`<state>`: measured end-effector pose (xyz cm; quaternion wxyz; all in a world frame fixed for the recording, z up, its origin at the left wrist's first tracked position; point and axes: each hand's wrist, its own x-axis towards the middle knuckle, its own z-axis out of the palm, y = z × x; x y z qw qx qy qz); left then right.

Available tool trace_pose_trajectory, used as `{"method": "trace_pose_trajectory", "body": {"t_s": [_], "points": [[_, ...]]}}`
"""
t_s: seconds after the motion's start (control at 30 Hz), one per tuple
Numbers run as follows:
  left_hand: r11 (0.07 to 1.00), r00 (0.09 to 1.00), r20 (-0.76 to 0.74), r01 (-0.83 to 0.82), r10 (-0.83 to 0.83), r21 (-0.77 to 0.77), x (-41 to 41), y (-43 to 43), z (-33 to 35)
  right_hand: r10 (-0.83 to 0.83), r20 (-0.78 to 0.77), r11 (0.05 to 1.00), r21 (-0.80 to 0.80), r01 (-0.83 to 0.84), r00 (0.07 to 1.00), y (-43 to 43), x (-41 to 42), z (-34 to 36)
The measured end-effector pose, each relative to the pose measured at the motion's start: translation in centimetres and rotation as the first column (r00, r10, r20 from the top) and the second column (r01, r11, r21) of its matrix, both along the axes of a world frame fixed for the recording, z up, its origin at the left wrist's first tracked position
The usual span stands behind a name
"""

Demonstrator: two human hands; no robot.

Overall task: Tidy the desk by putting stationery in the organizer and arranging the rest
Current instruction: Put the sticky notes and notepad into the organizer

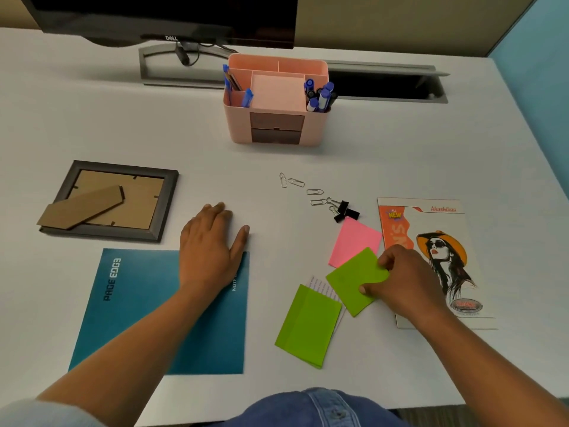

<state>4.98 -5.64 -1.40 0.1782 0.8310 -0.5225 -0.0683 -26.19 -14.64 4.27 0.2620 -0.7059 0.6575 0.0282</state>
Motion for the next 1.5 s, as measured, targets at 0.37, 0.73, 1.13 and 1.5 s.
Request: {"method": "trace_pose_trajectory", "body": {"t_s": [0.37,0.73,1.13,1.5], "points": [[1.0,1.0,0.002,0.007,-0.008,0.015,-0.1,0.0,0.2,-0.086,0.132,0.984,0.166,0.063,0.988,-0.9,0.5,0.6],[0.999,1.0,0.002,-0.007,0.006,0.051,-0.1,0.0,0.4,0.112,0.409,0.993,-0.088,-0.083,0.906,-5.4,1.5,10.4],[0.998,1.0,-0.019,-0.009,0.01,0.058,-0.1,-0.1,0.8,0.56,0.02,0.578,-0.726,-0.373,0.828,-25.3,15.4,18.4],[0.998,0.999,-0.04,-0.013,0.015,0.056,-0.1,-0.2,0.6,0.612,-0.254,0.551,-0.542,-0.634,0.749,-30.4,21.7,13.1]]}}
